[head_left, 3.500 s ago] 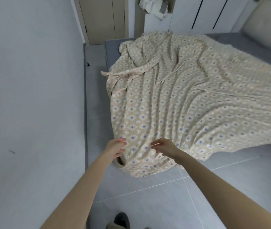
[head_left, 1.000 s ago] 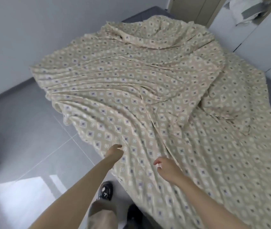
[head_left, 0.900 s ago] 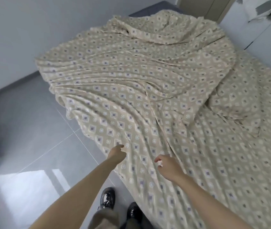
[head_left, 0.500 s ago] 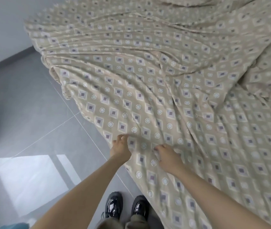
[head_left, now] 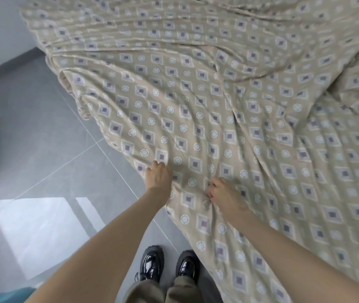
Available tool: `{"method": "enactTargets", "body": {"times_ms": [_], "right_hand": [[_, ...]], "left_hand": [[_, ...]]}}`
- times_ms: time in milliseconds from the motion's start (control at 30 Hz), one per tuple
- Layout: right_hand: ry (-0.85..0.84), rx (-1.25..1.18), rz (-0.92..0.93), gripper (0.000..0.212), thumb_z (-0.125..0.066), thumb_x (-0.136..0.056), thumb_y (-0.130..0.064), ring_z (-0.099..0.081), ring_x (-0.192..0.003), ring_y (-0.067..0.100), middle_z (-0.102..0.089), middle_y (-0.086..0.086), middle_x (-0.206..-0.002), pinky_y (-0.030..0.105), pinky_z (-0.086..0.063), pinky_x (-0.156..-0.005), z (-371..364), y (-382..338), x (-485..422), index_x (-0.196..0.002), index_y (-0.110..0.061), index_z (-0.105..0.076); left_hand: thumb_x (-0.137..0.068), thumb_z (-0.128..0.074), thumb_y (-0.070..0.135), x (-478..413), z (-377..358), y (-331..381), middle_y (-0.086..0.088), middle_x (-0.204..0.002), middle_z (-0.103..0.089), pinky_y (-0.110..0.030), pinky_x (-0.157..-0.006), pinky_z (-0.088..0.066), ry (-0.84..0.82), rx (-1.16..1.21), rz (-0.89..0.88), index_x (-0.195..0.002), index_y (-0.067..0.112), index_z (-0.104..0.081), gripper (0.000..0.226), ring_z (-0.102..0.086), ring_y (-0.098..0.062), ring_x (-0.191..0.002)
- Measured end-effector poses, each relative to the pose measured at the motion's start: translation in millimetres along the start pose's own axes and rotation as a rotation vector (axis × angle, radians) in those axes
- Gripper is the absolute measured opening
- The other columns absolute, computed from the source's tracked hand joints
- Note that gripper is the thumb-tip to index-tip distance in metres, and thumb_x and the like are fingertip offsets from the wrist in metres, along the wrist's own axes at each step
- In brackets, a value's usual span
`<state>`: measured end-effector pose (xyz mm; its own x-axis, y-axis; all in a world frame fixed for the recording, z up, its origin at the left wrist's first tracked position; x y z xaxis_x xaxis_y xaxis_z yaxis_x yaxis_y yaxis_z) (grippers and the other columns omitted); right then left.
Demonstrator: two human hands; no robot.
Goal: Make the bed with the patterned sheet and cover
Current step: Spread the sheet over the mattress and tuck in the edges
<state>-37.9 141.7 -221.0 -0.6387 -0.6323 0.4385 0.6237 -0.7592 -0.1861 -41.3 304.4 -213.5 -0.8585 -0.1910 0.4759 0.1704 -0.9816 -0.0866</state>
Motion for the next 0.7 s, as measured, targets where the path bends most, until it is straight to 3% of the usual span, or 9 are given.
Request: {"method": "enactTargets", "body": {"times_ms": [100, 133, 200, 267, 367, 500, 700], "right_hand": [[-0.044, -0.11, 0.045, 0.044, -0.069, -0.063, 0.015, -0.057, -0.087, 0.021, -0.053, 0.001, -0.097, 0.032, -0.049, -0.064, -3.6, 3.0, 8.6, -0.086, -0.018, -0.051], [-0.079, -0.099, 0.043, 0.047, -0.066, -0.068, 0.012, -0.057, -0.08, 0.02, -0.052, 0.0, -0.094, 0.03, -0.047, -0.057, -4.6, 4.1, 11.7, -0.087, -0.023, -0.042], [-0.093, -0.024, -0.008, 0.033, -0.054, -0.084, 0.005, -0.057, -0.071, 0.023, -0.055, 0.003, -0.088, 0.03, -0.036, -0.049, 5.0, 3.9, 22.7, -0.098, -0.021, -0.039], [-0.106, -0.004, -0.047, 0.029, -0.05, -0.087, 0.002, -0.056, -0.07, 0.025, -0.055, 0.005, -0.079, 0.032, -0.031, -0.05, 11.4, 2.7, 29.6, -0.108, -0.016, -0.041], [-0.205, -0.033, -0.08, 0.029, -0.047, -0.088, 0.001, -0.052, -0.071, 0.023, -0.041, 0.0, -0.07, 0.031, -0.039, -0.057, 5.4, -1.8, 40.2, -0.111, -0.015, -0.04], [-0.273, -0.097, -0.113, 0.023, -0.038, -0.094, 0.0, -0.05, -0.078, 0.022, -0.059, 0.008, -0.094, 0.033, -0.033, -0.061, -0.4, -5.7, 60.4, -0.114, -0.012, -0.044], [-0.376, -0.2, -0.16, 0.022, -0.037, -0.096, -0.012, -0.055, -0.102, 0.029, -0.059, 0.011, -0.113, 0.036, -0.039, -0.076, -10.5, -12.2, 85.8, -0.117, -0.012, -0.046]], "left_hand": [[-0.089, -0.053, -0.004, 10.5, 1.3, -0.9, -0.007, -0.122, -0.049, -0.028, -0.09, -0.045, -0.025, 0.068, -0.03, -0.12, 0.008, -0.056, 0.033, -0.045, -0.022, -0.116], [-0.09, -0.051, -0.003, 14.8, 0.0, -2.9, -0.007, -0.121, -0.051, -0.027, -0.09, -0.045, -0.057, 0.093, -0.025, -0.118, 0.008, -0.057, 0.031, -0.048, -0.022, -0.115], [-0.091, -0.049, -0.004, 25.7, -4.2, -5.5, -0.008, -0.118, -0.059, -0.028, -0.086, -0.047, -0.14, 0.154, -0.02, -0.116, 0.008, -0.061, 0.03, -0.055, -0.023, -0.11], [-0.09, -0.046, -0.006, 39.7, -8.2, -2.9, -0.01, -0.118, -0.062, -0.029, -0.085, -0.048, -0.247, 0.19, -0.032, -0.116, 0.007, -0.062, 0.034, -0.06, -0.025, -0.107], [-0.092, -0.045, -0.004, 61.1, -11.5, 9.9, -0.011, -0.123, -0.059, -0.028, -0.087, -0.047, -0.327, 0.195, -0.089, -0.121, 0.007, -0.059, 0.033, -0.059, -0.026, -0.111], [-0.093, -0.043, -0.002, 85.8, -23.1, 26.2, -0.013, -0.129, -0.053, -0.03, -0.094, -0.045, -0.408, 0.168, -0.155, -0.124, 0.005, -0.055, 0.034, -0.055, -0.027, -0.117], [-0.091, -0.047, 0.0, 105.6, -35.1, 30.1, -0.017, -0.127, -0.055, -0.032, -0.091, -0.045, -0.503, 0.214, -0.141, -0.124, 0.0, -0.048, 0.033, -0.054, -0.03, -0.117]]}}
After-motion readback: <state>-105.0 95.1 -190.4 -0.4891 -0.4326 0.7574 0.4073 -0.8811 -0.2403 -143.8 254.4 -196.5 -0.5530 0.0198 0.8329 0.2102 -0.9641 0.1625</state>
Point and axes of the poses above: each hand's wrist, its own x-axis away from the middle knuckle, its own z-axis out of the back of the hand, y = z × x, the point moved 6 cm from there along -x, towards the middle knuckle
